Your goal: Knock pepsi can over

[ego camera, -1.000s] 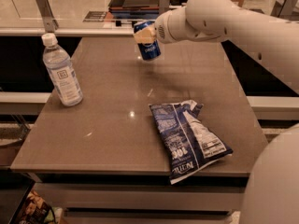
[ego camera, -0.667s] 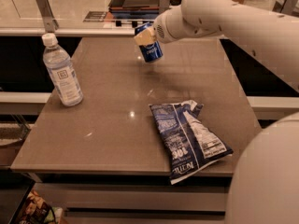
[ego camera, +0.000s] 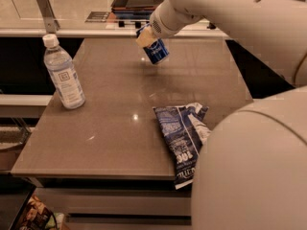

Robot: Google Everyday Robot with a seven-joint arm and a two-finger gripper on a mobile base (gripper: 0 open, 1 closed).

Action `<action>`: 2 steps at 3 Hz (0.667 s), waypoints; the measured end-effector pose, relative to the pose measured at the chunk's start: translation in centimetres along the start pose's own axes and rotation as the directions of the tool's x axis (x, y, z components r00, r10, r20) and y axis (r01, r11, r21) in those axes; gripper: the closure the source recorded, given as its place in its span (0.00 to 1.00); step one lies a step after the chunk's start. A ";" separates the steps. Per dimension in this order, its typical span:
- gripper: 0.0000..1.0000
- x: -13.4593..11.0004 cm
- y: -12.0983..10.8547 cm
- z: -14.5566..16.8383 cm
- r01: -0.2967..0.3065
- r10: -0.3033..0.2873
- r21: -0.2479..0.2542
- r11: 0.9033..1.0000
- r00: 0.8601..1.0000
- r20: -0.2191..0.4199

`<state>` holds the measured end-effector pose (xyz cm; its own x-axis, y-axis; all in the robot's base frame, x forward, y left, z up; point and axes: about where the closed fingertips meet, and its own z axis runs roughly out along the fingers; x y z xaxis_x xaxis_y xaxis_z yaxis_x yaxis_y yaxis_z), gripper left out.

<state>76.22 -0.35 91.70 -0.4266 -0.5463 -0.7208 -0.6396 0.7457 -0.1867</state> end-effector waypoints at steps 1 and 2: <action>1.00 0.1 0.5 0.7 0.035 -0.035 0.004 0.999 0.996 -0.077; 1.00 0.6 0.9 1.6 0.054 -0.055 -0.012 0.998 0.990 -0.132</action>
Offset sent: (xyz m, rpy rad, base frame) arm 0.0073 0.0117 -0.0275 -0.1691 0.1346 0.0316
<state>76.48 0.62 90.04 -0.4711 -0.6323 -0.6150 -0.6695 0.7103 -0.2174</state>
